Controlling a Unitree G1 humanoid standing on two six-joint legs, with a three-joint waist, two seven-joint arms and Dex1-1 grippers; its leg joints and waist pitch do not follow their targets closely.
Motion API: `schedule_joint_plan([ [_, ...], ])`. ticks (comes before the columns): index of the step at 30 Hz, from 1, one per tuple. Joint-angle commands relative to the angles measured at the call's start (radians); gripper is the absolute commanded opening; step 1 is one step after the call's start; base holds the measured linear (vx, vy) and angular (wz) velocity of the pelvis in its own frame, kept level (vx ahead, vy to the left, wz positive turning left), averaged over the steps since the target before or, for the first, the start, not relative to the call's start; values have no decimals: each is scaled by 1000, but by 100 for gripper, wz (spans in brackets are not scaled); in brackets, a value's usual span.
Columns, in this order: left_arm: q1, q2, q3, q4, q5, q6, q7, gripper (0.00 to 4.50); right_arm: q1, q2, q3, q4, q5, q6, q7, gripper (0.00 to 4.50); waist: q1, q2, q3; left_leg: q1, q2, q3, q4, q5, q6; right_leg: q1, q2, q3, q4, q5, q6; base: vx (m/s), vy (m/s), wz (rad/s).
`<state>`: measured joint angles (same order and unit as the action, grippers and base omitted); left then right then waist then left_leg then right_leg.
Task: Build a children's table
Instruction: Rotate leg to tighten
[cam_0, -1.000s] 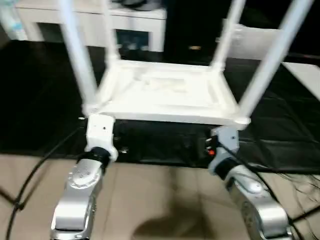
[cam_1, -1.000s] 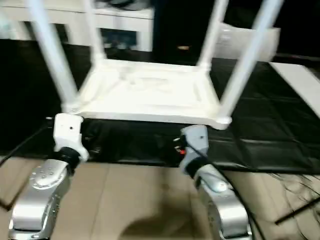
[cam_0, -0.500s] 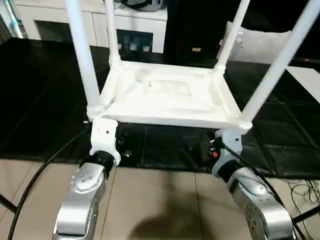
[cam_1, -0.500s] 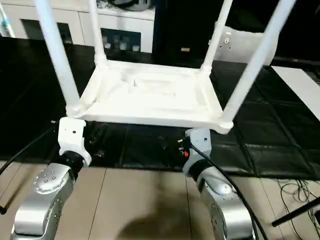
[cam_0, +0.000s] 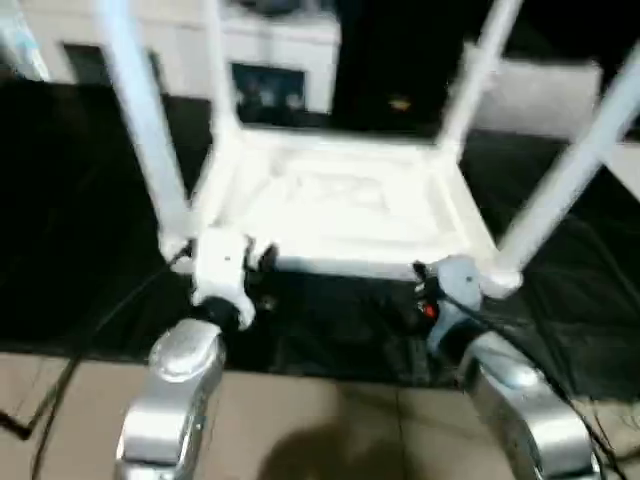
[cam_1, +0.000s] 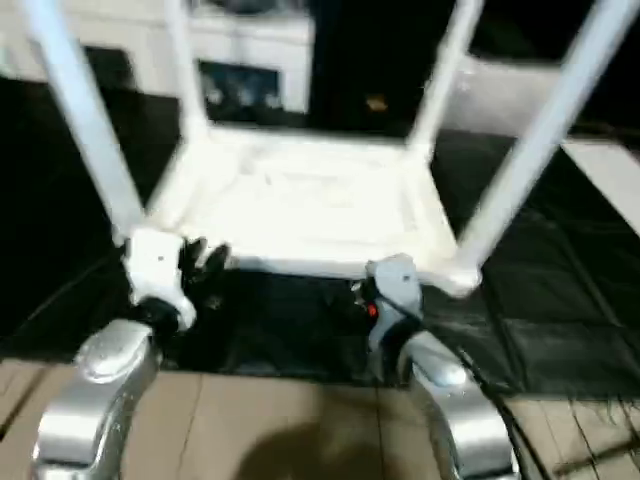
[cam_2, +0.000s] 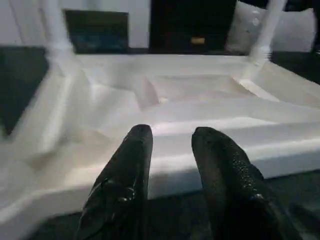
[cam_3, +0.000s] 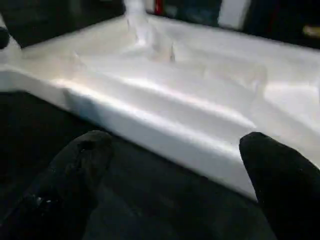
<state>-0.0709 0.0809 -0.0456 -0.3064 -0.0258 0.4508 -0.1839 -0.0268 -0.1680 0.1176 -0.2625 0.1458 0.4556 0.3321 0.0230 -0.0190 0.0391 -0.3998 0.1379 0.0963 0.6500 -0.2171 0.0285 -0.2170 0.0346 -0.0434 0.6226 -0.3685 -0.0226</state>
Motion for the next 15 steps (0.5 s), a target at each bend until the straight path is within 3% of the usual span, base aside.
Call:
schedule_joint_plan([
  [1, 6, 12, 9, -7, 7, 8, -8, 178, -2, 6, 13, -7, -2, -1, 1, 450, -16, 22, -26, 31, 108, -55, -103, -34, 84, 13, -108, 1, -72, 91, 7, 104, 65, -6],
  [2, 7, 19, 7, -9, 9, 9, -13, 178, -3, 8, 13, -7, -1, -1, 0, 450, -64, 38, -63, 186, 195, -169, -130, -108, 265, -121, -82, -21, 77, -43, 5, 129, 48, -8],
  [3, 12, 26, 4, -17, 7, 8, -21, 178, -1, 8, 18, -4, -4, -5, -1, 450, -72, 31, -69, 187, 184, -178, -110, -11, 392, -156, -97, -13, 118, -60, 25, 129, 48, -8],
  [4, 12, 26, 3, -17, 7, 9, -21, 178, -1, 9, 18, -4, -3, -6, -1, 450, -71, 34, -65, 175, 170, -161, -102, 19, 406, -176, -100, -11, 129, -28, 48, 87, 33, 5],
  [5, 17, 29, 3, -23, 7, 15, -20, 178, -1, 11, 18, 1, 2, -10, -1, 450, -73, 23, -52, 132, 142, -104, -123, 0, 391, -179, -93, -16, 142, 44, 85, 0, 0, 0],
  [6, 23, 35, 0, -27, 12, 17, -22, 178, -3, 10, 21, 6, 1, -14, -1, 450, -75, 4, -39, 88, 122, -56, -156, -132, 342, -158, -98, -13, 112, 106, 76, 0, 0, 0],
  [7, 31, 42, -3, -31, 15, 20, -24, 178, -7, 10, 24, 11, -1, -20, -1, 450, -78, -20, -33, 73, 79, -23, -153, -288, 253, -137, -122, 13, 13, 142, 43, 0, 0, 0],
  [8, 44, 39, 3, -38, 2, 12, -21, 178, -11, 11, 26, 19, -4, -25, 1, 450, -68, -37, -29, 45, 47, 4, -142, -383, 182, -111, -148, 41, -57, 58, 42, -7, -118, -2],
  [9, 47, 37, 5, -39, -1, 9, -21, 178, -12, 11, 26, 21, -4, -26, 1, 450, -36, -53, -25, 41, 5, 26, -17, -326, 68, -93, -253, 120, -150, -490, 35, -7, -118, -2],
  [10, 55, 31, 14, -44, -15, 7, -20, 178, -16, 9, 29, 27, -6, -31, 8, 450, -31, -41, -15, 34, 28, 4, 17, -242, 34, -94, -309, 142, -179, -673, 7, -8, -110, -11],
  [11, 66, 35, 15, -45, -18, 6, -21, 178, -19, 6, 32, 34, -6, -38, 19, 450, -24, -53, -34, -14, 40, -11, -1, -103, -3, -50, -284, 139, -146, -606, -18, 0, 0, 0],
  [12, 85, 47, 14, -49, -21, -5, -33, 178, -21, 5, 33, 40, 1, -40, 32, 450, -21, -37, -43, 6, 55, -3, -76, 3, -34, -76, -207, 85, -97, -290, -46, 0, 0, 0],
  [13, 108, 55, 23, -59, -30, -16, -41, 178, -21, 8, 32, 39, 25, -37, 52, 450, -27, -23, -39, 17, 66, -4, -91, 22, -33, -95, -183, 68, -76, -123, -68, 52, -26, -1],
  [14, 113, 50, 36, -64, -28, -14, -28, 178, -20, 10, 31, 36, 32, -33, 55, 450, -38, -17, -47, 26, 71, -1, -88, 78, -29, -100, -160, 57, -45, 165, -111, 0, 0, 0],
  [15, 117, 46, 44, -68, -26, -13, -17, 178, -20, 10, 29, 34, 37, -31, 58, 450, -39, -5, -58, 31, 71, -2, -82, 162, -21, -96, -159, 52, -27, 376, -157, 0, 0, 0],
])
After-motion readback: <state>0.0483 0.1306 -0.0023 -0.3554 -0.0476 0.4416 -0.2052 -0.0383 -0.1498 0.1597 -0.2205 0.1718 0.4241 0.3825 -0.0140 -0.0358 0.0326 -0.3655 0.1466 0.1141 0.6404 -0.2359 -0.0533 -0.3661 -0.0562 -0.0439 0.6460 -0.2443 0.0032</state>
